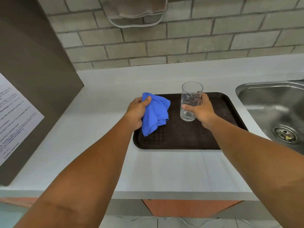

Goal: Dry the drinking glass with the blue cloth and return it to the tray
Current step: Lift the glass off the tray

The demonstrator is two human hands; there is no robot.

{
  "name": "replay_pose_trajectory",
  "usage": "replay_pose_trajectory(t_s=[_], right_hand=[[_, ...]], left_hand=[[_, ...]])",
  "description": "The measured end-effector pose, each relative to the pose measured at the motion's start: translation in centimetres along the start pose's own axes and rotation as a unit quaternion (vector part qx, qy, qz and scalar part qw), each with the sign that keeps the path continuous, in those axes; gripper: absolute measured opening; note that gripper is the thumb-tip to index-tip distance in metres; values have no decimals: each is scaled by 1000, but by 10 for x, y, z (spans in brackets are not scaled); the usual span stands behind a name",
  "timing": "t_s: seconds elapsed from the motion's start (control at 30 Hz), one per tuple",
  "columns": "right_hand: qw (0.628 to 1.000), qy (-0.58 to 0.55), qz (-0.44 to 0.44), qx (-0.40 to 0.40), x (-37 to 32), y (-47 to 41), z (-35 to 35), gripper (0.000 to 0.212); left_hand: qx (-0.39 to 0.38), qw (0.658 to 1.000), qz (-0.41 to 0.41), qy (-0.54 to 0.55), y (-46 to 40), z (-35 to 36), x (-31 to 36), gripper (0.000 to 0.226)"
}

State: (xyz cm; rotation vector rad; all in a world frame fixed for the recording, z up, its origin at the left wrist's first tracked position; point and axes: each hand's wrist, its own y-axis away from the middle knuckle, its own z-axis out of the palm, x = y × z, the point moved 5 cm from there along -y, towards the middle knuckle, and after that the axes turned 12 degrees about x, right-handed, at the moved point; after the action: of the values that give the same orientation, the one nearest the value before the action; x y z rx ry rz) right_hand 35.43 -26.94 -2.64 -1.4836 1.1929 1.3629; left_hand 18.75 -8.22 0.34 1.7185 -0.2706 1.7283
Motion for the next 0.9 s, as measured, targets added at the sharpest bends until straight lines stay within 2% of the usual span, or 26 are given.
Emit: replay_pose_trajectory(t_s=[0.23,0.4,0.57,0.67,0.8,0.9], right_hand=[[999,35,-6,22,8,-9,4,78],[1000,15,6,23,6,-10,2,71],[999,-23,23,-10,-4,-4,1,63],[998,-45,26,-34,-20,3,2,67],[993,-93,53,-55,-40,11,3,69],[989,-107,74,-74,-52,17,4,61]], left_hand=[[2,1000,15,-1,1,10,4,42],[4,1000,23,-4,3,11,6,42],[9,999,31,11,6,11,8,37],[14,999,31,25,9,12,11,36],[23,997,33,63,15,14,22,40],[23,994,25,103,21,14,32,42]])
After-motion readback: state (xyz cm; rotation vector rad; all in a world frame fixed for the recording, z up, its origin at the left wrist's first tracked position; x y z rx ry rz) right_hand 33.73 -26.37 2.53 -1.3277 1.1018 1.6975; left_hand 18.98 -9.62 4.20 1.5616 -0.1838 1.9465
